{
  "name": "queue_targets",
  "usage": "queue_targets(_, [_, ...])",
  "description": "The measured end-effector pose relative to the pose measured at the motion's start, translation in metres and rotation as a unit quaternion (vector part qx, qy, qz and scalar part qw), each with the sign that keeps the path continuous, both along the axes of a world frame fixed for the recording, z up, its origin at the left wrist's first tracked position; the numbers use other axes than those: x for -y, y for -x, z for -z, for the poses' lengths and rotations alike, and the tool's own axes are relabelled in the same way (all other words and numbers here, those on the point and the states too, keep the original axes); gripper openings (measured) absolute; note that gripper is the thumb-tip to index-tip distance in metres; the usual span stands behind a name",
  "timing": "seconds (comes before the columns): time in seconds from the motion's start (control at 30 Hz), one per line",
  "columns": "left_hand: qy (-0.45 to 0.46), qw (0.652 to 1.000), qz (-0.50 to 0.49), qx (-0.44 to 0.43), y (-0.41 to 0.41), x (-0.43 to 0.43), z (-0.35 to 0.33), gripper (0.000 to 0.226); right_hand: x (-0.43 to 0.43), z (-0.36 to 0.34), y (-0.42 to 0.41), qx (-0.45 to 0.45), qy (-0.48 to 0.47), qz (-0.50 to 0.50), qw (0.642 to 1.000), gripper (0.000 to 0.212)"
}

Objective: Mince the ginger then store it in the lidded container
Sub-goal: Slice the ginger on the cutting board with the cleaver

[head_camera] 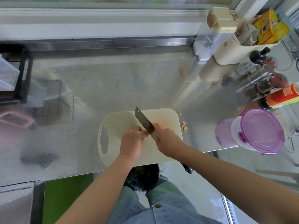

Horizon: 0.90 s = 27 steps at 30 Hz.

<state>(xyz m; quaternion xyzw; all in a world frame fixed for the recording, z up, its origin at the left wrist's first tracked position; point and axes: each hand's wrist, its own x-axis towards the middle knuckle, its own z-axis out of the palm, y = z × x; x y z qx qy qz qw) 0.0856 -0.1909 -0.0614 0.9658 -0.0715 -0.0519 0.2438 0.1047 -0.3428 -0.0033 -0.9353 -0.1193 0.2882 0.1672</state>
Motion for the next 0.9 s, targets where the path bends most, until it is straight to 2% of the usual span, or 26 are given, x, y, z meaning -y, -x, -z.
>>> queue_targets(0.2, [0.015,1.000,0.012,0.005,-0.001,0.000,-0.004,0.027,-0.010,0.011,-0.002,0.003,0.003,0.010,1.000,0.027])
queue_targets(0.43, [0.015,1.000,0.015,0.021,0.000,0.000,-0.008,0.025,-0.017,0.025,0.004,0.037,0.021,0.006,0.999,0.037])
queue_targets(0.53, [0.015,1.000,0.011,0.022,-0.001,0.000,-0.008,0.023,-0.019,0.021,-0.002,0.033,0.019,0.003,0.999,0.026])
queue_targets(0.7, [0.015,1.000,-0.006,0.019,-0.001,0.000,-0.008,0.034,-0.010,0.016,-0.006,0.025,-0.048,0.085,0.995,0.014])
queue_targets(0.8, [0.018,1.000,-0.014,0.007,-0.001,0.000,-0.003,0.032,-0.004,0.009,-0.005,0.030,-0.068,0.054,0.996,0.008])
queue_targets(0.9, [0.019,1.000,-0.022,-0.006,0.000,-0.001,0.002,0.028,0.001,0.002,-0.004,0.030,-0.062,0.028,0.997,0.012])
